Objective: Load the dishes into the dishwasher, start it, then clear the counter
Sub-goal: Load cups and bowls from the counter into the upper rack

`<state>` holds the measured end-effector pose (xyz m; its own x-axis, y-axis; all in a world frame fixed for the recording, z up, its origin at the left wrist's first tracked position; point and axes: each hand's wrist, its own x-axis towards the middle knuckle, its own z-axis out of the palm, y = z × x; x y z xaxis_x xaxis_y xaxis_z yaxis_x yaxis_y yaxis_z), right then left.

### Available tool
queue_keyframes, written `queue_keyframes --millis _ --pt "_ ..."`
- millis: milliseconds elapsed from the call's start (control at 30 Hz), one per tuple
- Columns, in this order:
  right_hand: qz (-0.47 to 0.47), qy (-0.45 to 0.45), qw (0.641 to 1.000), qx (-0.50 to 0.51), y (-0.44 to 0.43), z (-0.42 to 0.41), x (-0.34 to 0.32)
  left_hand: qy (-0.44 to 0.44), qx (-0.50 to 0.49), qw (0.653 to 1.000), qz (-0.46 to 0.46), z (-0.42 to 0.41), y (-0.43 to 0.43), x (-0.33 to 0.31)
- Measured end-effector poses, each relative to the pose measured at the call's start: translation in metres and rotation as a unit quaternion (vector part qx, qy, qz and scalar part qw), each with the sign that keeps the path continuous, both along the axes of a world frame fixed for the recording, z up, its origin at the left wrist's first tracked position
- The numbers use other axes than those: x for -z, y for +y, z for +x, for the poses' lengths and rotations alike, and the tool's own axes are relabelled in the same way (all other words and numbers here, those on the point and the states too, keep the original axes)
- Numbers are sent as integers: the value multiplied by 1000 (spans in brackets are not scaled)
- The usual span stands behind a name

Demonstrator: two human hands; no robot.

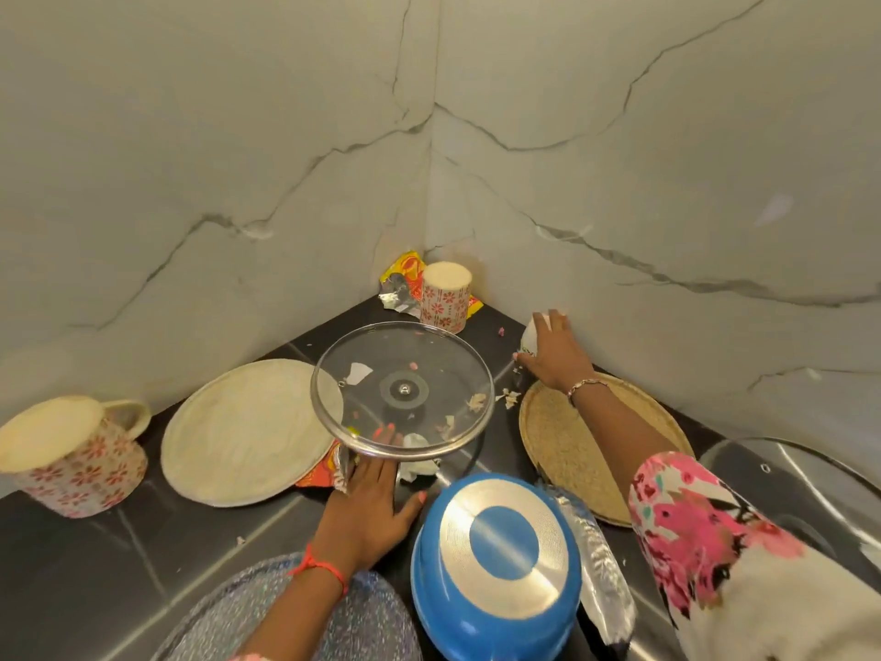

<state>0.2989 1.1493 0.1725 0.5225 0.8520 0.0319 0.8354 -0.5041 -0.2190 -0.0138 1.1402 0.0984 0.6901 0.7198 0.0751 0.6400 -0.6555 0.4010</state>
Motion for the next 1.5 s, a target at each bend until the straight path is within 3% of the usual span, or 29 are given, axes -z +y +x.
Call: queue_keyframes --millis 167,433,767,833,933,1167,1500 --pt "-40 -7 999 12 27 16 3 -3 8 1000 5 -1 6 11" --pt "-18 45 999 8 24 12 -7 -14 12 999 30 3 10 15" --pt "70 24 996 -40 -81 -82 -76 101 20 992 -73 3 7 -10" --pt "73 18 995 -61 -118 -105 -90 136 21 989 -50 -5 -6 -22" --pt "81 39 993 -82 -175 -134 -102 147 31 989 -15 -26 -45 -39" --pt "62 45 993 -93 -292 -207 -101 64 8 998 -15 -105 -159 -69" --pt "22 81 995 -59 -483 -339 -46 -24 35 999 -19 -210 -365 -35"
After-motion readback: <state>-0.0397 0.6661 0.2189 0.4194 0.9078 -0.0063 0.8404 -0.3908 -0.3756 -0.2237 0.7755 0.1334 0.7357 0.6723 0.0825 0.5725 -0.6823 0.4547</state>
